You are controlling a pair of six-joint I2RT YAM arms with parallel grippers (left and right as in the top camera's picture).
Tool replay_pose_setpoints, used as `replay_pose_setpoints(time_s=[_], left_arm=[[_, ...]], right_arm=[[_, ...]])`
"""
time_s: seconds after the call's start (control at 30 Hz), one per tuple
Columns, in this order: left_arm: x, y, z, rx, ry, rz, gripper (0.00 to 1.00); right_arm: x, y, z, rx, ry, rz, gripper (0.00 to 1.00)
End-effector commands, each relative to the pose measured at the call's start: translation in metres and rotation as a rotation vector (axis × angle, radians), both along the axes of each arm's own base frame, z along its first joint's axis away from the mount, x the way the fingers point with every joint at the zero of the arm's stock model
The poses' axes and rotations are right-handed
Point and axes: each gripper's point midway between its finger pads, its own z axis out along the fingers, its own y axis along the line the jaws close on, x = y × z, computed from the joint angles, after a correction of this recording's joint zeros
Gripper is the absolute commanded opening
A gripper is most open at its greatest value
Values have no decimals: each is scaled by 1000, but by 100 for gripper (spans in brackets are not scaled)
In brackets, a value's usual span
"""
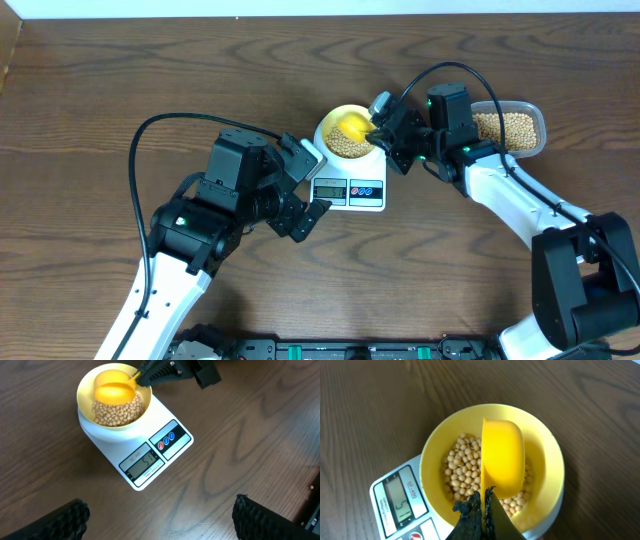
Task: Scoop item into bowl and weigh 50g on scale
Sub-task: 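Tilt the scoop with the right gripper to drop beans into the bowl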
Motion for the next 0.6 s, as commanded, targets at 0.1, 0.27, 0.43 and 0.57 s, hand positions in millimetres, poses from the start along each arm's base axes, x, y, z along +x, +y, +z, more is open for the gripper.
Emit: replay_pose_setpoints(time_s=[0.1, 0.27, 0.43, 0.57], left_arm=[[0, 0, 0, -1, -2, -15, 94], [0, 0, 0, -1, -2, -15, 94], [0, 0, 0, -1, -2, -15, 94], [0, 0, 0, 0, -2, -14, 94]], right_arm=[[-5, 10, 6, 11, -16, 40, 1], [-7, 11, 7, 20, -11, 51, 1], [-8, 11, 5, 16, -3, 50, 1], [-3, 5, 0, -22, -11, 14, 1]])
